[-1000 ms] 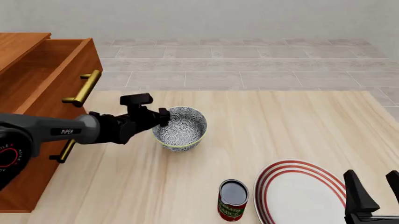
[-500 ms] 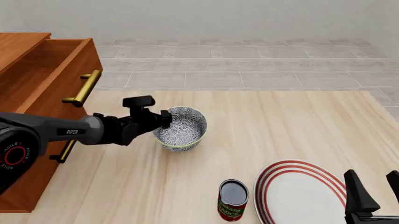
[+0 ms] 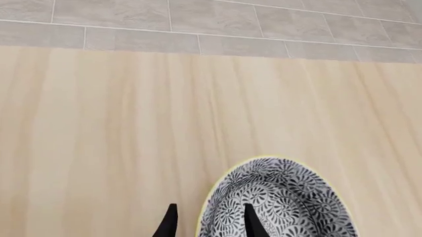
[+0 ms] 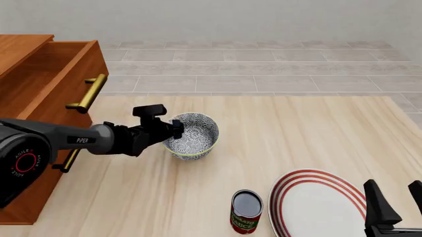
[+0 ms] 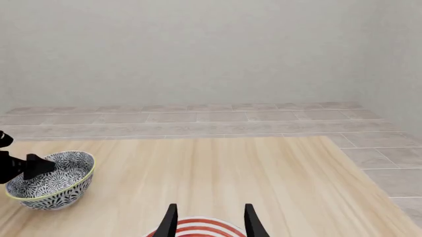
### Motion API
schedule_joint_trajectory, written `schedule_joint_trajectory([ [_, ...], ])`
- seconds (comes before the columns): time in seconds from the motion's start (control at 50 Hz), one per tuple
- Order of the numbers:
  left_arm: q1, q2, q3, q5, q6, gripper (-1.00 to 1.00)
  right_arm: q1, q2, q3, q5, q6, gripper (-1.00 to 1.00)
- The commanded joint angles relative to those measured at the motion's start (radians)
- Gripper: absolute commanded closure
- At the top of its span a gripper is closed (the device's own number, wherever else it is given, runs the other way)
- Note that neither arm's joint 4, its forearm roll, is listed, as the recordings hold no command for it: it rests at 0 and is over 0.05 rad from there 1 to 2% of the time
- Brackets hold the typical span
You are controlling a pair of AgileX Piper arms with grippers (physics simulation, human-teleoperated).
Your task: Put the bowl on top of the cabinet.
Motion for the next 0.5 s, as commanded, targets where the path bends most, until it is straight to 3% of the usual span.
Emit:
schedule_joint_trajectory([
  [0.02, -0.005, 0.012, -0.004, -0.004, -0.003, -1.0, 0.0, 0.0, 0.0, 0.0, 0.0, -1.0],
  [0.42, -0.017, 0.011, 0.01, -0.018, -0.017, -1.0, -0.001, 0.0, 0.0, -0.001, -0.001, -1.0],
  [0.44, -0.014, 0.009, 0.009, -0.016, -0.01, 1.0, -0.001, 0.0, 0.0, -0.001, -0.001, -1.0],
  [0.5, -0.007, 0.004, 0.011, -0.016, -0.002, 1.0, -0.001, 0.0, 0.0, -0.001, -0.002, -1.0],
])
